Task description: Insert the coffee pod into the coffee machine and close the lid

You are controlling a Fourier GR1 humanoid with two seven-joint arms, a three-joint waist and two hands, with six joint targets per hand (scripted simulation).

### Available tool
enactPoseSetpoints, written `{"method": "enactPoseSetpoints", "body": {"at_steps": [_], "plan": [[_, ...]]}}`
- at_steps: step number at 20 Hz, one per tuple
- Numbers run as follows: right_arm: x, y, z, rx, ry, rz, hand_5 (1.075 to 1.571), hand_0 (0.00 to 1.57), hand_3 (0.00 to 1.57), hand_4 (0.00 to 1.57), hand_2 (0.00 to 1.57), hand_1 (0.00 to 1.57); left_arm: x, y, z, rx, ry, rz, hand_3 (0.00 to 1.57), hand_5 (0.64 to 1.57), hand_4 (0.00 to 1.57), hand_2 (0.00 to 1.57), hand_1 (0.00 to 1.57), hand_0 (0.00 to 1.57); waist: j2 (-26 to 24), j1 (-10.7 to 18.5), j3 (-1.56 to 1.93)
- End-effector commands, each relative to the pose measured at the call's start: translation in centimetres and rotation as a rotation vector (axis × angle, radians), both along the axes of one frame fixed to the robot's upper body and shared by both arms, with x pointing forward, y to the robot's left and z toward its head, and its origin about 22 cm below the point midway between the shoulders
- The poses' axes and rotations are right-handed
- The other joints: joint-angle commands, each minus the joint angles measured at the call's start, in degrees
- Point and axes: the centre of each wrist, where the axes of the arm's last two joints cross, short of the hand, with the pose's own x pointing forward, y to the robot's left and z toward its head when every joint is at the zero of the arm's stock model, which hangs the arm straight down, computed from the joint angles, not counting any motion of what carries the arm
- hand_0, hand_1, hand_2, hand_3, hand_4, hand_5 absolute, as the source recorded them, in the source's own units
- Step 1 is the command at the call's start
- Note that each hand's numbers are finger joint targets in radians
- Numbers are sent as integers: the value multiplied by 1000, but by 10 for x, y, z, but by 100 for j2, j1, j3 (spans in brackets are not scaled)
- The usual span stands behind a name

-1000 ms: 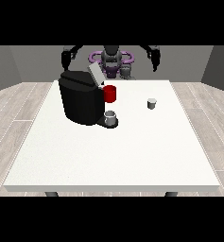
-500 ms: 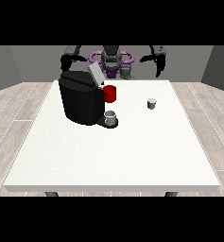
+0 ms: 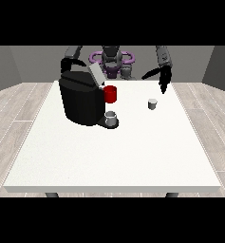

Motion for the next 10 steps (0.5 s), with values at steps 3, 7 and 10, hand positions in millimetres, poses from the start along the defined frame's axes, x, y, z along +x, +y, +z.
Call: {"method": "enactPoseSetpoints", "body": {"at_steps": [3,7,10], "plan": [[23,6,13,-25,-91,-1,1571,0,0,413,0,0,26,5,17,215,-56,56,0,1571,0,0,0,0,749,-213,2],[22,12,25,-30,-56,46,1571,0,0,494,0,0,33,46,22,284,-2,75,0,1571,0,0,0,0,811,-357,-3],[31,8,38,-46,-142,35,1571,0,0,514,0,0,45,52,28,296,-44,109,0,1571,0,0,0,0,1405,-525,-4]]}}
